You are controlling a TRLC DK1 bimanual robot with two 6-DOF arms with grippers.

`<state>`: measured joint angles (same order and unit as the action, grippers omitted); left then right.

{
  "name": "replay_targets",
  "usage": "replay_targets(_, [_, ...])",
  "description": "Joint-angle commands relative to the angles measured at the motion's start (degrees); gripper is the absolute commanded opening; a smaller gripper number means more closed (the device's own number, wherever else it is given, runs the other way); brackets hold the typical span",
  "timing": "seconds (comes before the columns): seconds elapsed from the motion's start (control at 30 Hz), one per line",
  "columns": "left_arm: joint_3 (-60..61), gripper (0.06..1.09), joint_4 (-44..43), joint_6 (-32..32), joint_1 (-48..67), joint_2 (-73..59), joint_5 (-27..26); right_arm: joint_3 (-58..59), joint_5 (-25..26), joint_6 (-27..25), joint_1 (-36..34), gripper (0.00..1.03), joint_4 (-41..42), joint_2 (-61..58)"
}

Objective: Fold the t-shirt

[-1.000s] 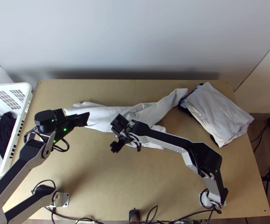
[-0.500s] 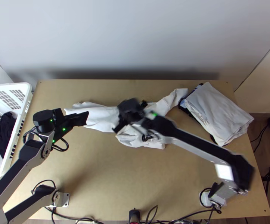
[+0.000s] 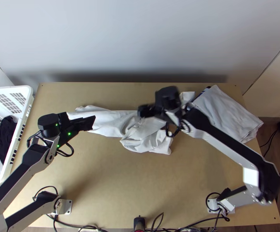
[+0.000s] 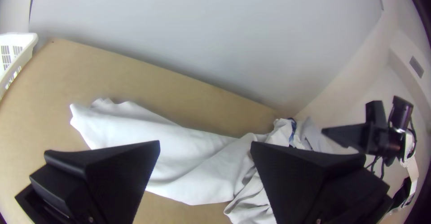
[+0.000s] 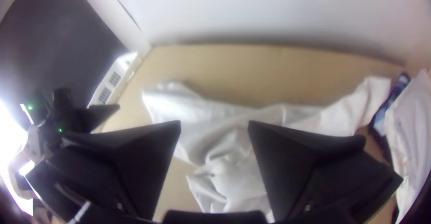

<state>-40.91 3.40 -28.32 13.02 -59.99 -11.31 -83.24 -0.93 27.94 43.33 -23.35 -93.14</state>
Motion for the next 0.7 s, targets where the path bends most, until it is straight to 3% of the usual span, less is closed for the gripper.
replay_targets(0.0, [-0.05, 1.04, 0.29, 0.37, -0.01, -0.48, 0.15, 0.71, -8.39, 6.77, -5.71, 0.92, -6.0, -8.63])
replay_targets(0.1, [-0.32, 1.04, 0.29, 0.37, -0.01, -1.27, 0.15, -6.67, -8.39, 6.51, -11.16, 0.92, -5.47, -17.16])
replay_targets(0.23, [-1.02, 1.04, 0.47, 0.72, -0.1, -1.54, 0.15, -21.17, -8.56, 7.3, -16.44, 0.92, -11.71, -29.55])
replay_targets(0.47, [-2.34, 1.04, 1.35, 1.68, -1.06, -2.42, 0.15, -36.03, -8.3, 7.56, -20.39, 0.92, -15.93, -40.98])
replay_targets(0.6, [-2.34, 1.04, 1.52, 1.68, -1.41, -2.68, 0.15, -47.36, -3.99, 10.02, -22.33, 0.94, -27.27, -47.92])
replay_targets(0.67, [-2.34, 1.04, 1.52, 1.68, -1.59, -2.68, 0.15, -47.89, -2.32, 10.2, -22.5, 0.97, -28.59, -47.92])
